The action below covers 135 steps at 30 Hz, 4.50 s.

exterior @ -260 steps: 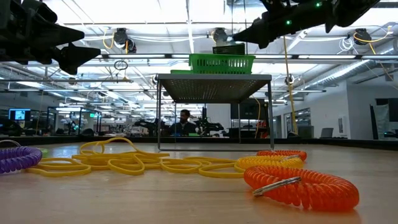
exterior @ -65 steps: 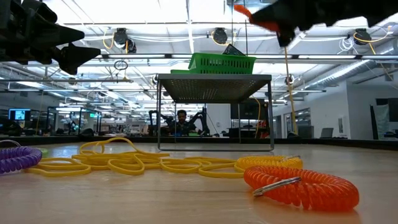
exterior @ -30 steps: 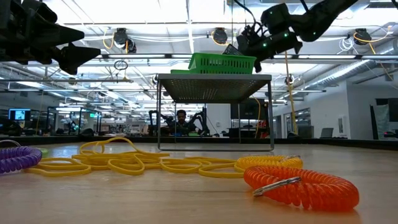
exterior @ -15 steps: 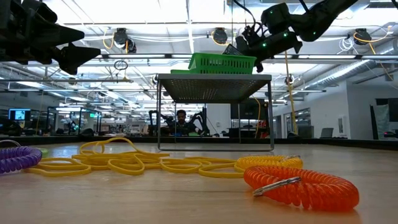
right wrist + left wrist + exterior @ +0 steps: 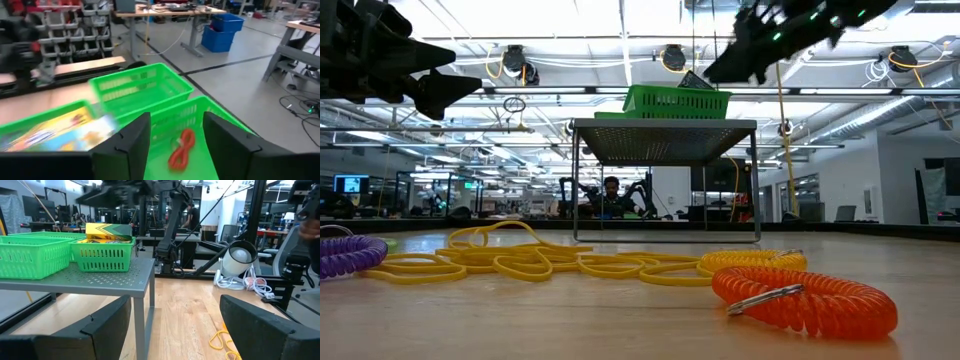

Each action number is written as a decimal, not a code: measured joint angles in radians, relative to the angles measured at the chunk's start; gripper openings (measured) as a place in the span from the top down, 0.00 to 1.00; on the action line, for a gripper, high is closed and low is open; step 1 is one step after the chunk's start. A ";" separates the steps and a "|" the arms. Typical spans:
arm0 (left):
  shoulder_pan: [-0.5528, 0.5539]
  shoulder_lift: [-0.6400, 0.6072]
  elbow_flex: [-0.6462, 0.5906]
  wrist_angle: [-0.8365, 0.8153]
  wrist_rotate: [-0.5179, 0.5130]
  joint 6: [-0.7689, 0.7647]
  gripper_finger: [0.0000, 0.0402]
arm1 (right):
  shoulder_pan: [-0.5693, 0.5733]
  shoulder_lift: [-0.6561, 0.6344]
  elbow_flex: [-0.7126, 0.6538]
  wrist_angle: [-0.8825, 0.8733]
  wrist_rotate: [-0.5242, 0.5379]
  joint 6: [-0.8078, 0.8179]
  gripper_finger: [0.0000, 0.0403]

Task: Pick & Place Office Desk Supplies
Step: Put the green spring keychain into the right green bin on the shelf

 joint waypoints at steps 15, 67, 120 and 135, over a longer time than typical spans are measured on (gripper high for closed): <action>0.000 0.000 0.000 0.000 0.000 0.000 0.23 | 0.170 -0.464 -0.380 -0.012 -0.066 0.132 0.74; -0.229 0.719 0.375 -0.528 -0.094 -0.717 0.23 | 0.493 -0.533 -0.727 0.391 -0.289 0.150 0.97; -0.527 1.391 0.380 -0.232 -0.390 -0.871 0.38 | 0.453 -0.501 -0.727 0.348 -0.235 0.123 0.98; -0.492 1.393 0.380 -0.241 -0.490 -0.932 0.88 | 0.453 -0.501 -0.727 0.348 -0.235 0.123 0.98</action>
